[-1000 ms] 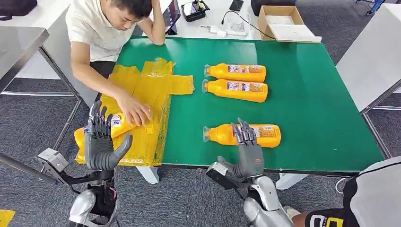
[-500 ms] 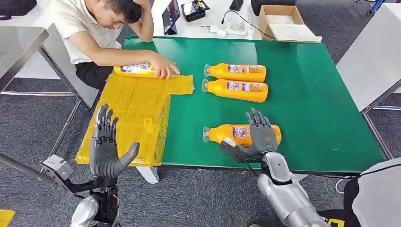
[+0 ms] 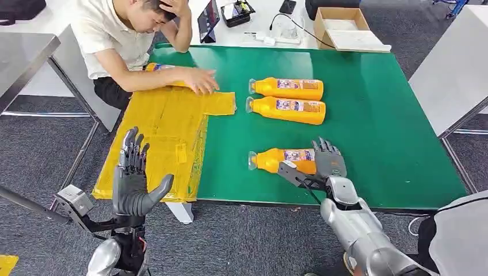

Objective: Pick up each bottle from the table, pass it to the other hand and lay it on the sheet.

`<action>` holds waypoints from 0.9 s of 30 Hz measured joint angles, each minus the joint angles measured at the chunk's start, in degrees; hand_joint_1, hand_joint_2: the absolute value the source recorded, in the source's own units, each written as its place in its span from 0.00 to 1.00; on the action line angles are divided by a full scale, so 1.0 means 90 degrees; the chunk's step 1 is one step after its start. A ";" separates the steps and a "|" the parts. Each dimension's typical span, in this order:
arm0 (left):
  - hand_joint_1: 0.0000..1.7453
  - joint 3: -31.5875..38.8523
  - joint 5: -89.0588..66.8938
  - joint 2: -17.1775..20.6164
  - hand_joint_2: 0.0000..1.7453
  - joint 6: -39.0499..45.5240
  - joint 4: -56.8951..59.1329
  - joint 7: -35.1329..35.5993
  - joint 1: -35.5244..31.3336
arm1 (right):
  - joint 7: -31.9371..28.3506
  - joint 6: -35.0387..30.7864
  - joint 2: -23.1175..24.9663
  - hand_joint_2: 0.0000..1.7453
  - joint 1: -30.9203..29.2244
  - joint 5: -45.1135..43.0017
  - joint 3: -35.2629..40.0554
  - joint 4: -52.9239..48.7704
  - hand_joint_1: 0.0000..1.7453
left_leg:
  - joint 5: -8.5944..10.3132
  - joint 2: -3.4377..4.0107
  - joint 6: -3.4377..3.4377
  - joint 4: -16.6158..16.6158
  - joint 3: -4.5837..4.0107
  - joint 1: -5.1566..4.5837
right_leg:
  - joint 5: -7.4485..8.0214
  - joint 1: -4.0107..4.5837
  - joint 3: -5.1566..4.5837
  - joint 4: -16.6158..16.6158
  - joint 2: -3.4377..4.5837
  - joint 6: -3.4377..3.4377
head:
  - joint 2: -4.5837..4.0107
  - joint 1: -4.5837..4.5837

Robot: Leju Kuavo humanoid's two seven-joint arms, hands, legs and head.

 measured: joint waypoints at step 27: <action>0.00 -0.0170 0.0209 0.0022 1.00 -0.0197 0.0345 -0.0109 -0.0276 | -0.3030 0.0425 -0.0364 1.00 0.0138 -0.2432 -0.0870 0.0432 1.00 | -0.0006 0.0010 -0.0001 0.0001 0.0029 0.0000 | 0.0000 0.0001 0.0020 -0.0004 0.0003 0.0000 | 0.0000 0.0000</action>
